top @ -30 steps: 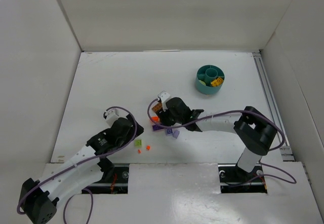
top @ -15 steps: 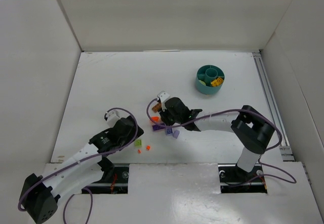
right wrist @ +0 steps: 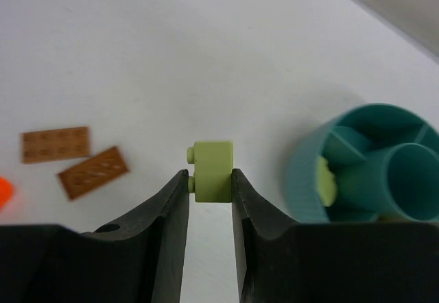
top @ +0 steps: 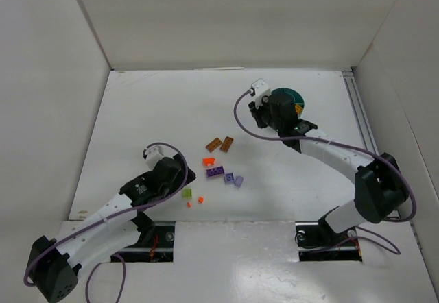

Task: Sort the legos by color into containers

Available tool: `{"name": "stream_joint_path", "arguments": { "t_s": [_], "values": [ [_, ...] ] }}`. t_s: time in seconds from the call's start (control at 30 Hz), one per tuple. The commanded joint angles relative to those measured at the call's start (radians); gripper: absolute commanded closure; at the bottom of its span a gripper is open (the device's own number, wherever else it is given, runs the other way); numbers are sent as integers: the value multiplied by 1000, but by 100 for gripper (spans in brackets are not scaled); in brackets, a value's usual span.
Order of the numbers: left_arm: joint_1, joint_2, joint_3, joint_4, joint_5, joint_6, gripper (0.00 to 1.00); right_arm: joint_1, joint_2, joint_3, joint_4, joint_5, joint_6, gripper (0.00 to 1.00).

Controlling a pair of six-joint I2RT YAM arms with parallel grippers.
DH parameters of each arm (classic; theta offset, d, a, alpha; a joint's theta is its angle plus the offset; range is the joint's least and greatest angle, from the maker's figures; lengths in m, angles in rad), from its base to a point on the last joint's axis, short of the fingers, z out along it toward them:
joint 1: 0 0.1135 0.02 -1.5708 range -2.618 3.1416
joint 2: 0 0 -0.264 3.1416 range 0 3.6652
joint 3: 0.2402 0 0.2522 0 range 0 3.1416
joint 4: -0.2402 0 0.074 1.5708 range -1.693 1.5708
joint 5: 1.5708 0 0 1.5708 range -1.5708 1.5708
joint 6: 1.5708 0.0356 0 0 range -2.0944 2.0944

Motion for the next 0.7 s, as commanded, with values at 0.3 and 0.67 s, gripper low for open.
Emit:
{"name": "stream_joint_path", "arguments": {
  "t_s": [0.3, 0.67],
  "values": [
    [-2, -5, 97, 15, -58, 81, 0, -188, 188, 270, -180, -19, -234, 78],
    [-2, 25, 97, 15, -48, 90, 0, -216, 223, 284, -223, 113, -234, 77]
  ]
}}
